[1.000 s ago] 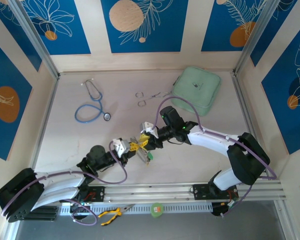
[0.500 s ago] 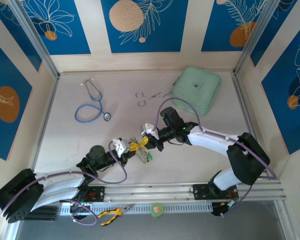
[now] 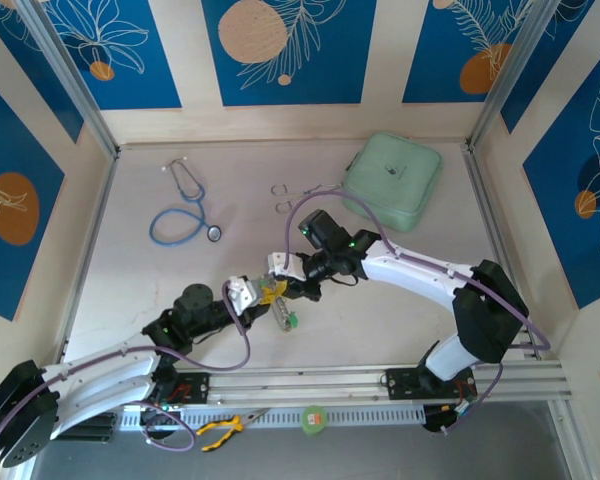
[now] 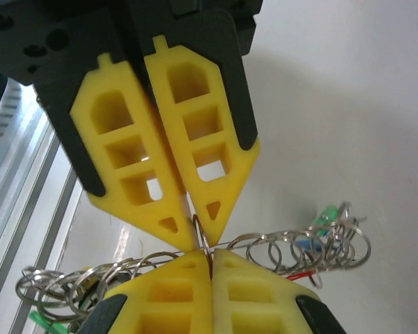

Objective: Put the keys on the keyring

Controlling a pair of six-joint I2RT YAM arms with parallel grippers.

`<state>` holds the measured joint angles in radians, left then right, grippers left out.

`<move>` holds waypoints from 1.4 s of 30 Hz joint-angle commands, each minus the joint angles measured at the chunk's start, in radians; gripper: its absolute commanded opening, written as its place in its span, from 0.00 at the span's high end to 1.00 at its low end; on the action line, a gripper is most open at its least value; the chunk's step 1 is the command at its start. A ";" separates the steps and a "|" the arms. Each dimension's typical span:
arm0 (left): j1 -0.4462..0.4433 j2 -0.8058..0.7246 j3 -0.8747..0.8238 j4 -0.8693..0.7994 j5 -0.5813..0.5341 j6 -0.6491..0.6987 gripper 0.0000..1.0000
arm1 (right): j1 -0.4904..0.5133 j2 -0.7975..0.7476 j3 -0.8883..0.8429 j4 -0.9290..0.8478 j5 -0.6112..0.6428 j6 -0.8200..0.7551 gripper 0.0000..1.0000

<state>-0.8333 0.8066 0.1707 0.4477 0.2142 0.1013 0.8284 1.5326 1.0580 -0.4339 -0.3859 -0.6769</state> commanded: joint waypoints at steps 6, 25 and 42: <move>0.004 0.057 0.027 0.037 0.030 0.029 1.00 | -0.019 -0.060 -0.023 0.055 -0.088 0.063 0.81; 0.005 0.075 -0.039 0.263 0.067 -0.028 1.00 | -0.085 -0.118 -0.206 0.214 -0.195 0.086 0.70; 0.004 0.103 -0.054 0.342 0.096 -0.058 1.00 | -0.060 -0.084 -0.204 0.286 -0.181 0.104 0.99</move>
<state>-0.8330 0.9066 0.1295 0.6937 0.2813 0.0628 0.7601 1.4315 0.8448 -0.1631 -0.5331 -0.5762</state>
